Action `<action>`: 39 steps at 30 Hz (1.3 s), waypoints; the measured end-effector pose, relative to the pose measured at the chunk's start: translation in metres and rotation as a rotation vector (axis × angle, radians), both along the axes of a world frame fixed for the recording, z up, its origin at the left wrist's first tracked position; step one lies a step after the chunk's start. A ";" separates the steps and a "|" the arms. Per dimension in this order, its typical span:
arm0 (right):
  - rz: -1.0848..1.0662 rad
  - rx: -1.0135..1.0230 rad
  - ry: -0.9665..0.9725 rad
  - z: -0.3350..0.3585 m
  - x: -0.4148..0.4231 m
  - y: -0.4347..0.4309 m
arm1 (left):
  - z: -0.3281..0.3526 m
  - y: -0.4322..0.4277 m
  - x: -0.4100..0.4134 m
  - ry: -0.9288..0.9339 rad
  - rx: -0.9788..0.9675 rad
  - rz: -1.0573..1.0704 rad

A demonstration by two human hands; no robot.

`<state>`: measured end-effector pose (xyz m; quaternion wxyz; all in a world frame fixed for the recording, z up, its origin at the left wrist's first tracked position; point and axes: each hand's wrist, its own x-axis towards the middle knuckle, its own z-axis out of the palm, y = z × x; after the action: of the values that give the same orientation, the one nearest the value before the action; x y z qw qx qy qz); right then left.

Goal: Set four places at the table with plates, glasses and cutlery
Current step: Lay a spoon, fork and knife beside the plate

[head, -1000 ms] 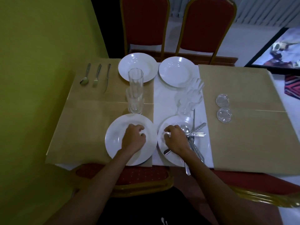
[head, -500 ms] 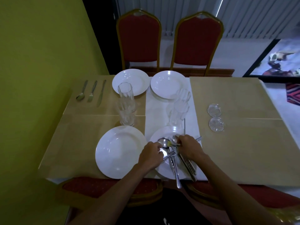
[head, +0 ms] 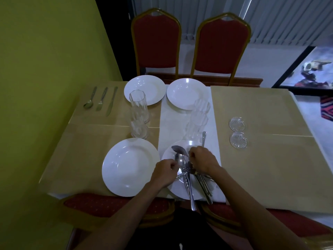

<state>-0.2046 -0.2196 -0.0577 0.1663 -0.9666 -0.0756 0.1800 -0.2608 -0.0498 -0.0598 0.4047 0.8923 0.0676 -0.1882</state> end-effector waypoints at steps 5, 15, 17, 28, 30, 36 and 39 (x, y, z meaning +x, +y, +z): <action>-0.062 0.322 -0.026 0.015 -0.004 0.016 | 0.026 0.008 0.007 -0.038 -0.159 0.171; 0.072 0.546 0.095 0.030 -0.014 0.120 | 0.053 0.101 -0.004 -0.072 -0.381 0.501; 0.125 0.584 0.097 0.032 -0.013 0.145 | 0.056 0.121 -0.006 -0.065 -0.417 0.563; 0.159 0.585 0.207 0.025 -0.011 0.297 | 0.048 0.258 0.004 -0.051 -0.472 0.754; 0.150 0.551 0.251 0.020 -0.014 0.326 | 0.043 0.286 0.007 -0.015 -0.477 0.769; 0.106 0.477 0.314 -0.007 -0.011 0.405 | 0.010 0.364 0.009 0.060 -0.375 0.684; 0.048 0.433 0.370 -0.023 -0.012 0.434 | -0.017 0.408 0.004 0.089 -0.215 0.599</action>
<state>-0.2164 0.2146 -0.0806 0.3753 -0.8572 -0.1036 0.3371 -0.2568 0.3580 -0.0772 0.5308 0.7758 0.3244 -0.1055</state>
